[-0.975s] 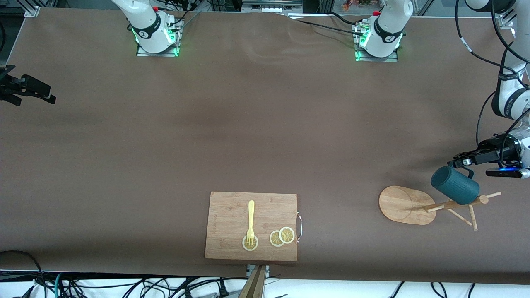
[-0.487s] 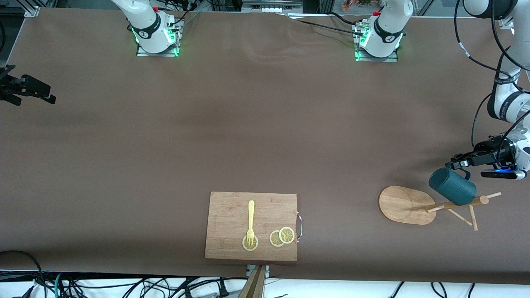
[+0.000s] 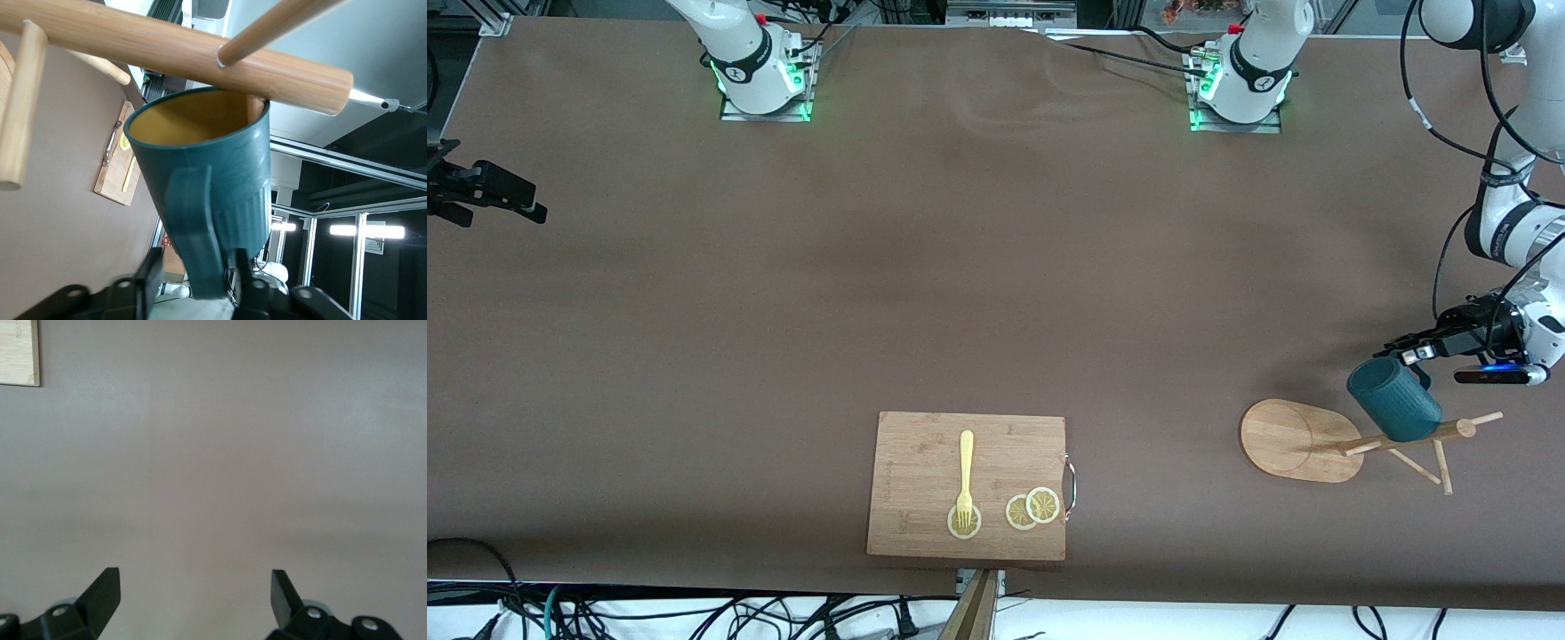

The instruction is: Pass cup and hang on rack

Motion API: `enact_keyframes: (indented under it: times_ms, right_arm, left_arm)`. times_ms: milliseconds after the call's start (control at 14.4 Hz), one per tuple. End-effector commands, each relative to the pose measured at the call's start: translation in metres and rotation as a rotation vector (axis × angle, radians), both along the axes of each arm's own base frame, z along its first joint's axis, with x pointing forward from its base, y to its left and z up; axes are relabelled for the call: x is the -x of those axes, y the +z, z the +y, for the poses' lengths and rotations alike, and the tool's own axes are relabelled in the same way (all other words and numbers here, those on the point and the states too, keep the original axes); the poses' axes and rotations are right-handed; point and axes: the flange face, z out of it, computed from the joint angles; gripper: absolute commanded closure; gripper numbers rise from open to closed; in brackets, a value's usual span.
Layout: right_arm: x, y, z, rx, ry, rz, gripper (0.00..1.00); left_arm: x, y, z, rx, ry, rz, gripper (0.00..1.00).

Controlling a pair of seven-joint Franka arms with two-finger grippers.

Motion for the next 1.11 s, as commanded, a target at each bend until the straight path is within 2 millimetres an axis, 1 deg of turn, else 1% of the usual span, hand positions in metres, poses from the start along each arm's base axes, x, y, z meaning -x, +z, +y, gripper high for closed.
enact_keyframes:
  times_ms: [0, 70, 209, 348, 487, 627, 835, 1044]
  right_arm:
    - [-0.002, 0.006, 0.002, 0.006, 0.009, 0.003, 0.0]
    - [-0.002, 0.006, 0.002, 0.003, 0.007, 0.003, 0.0]
    - [-0.002, 0.006, 0.002, 0.006, 0.006, 0.002, 0.0]
    - [-0.002, 0.006, 0.002, 0.002, 0.004, 0.003, 0.0]
    - [-0.002, 0.006, 0.002, 0.0, 0.002, 0.003, 0.0]
    - [-0.002, 0.007, 0.003, -0.001, 0.004, -0.001, 0.0]
    - [-0.002, 0.006, 0.003, -0.002, 0.002, -0.001, 0.0]
    - [-0.002, 0.006, 0.003, -0.001, 0.005, -0.001, 0.0]
  left_arm:
    - [-0.001, 0.008, 0.002, -0.042, -0.05, -0.028, 0.0]
    - [0.001, 0.012, 0.001, -0.051, -0.08, -0.026, 0.0]
    - [-0.002, 0.029, 0.001, -0.112, -0.187, -0.036, 0.0]
    - [0.001, 0.034, 0.0, -0.121, -0.247, -0.027, 0.0]
    - [0.016, 0.041, -0.003, -0.09, -0.346, -0.012, 0.0]
    - [0.023, 0.047, -0.003, -0.093, -0.388, -0.001, 0.0]
    - [0.036, 0.072, -0.006, -0.126, -0.488, 0.043, 0.0]
    - [0.049, 0.089, -0.001, -0.198, -0.564, 0.09, 0.0]
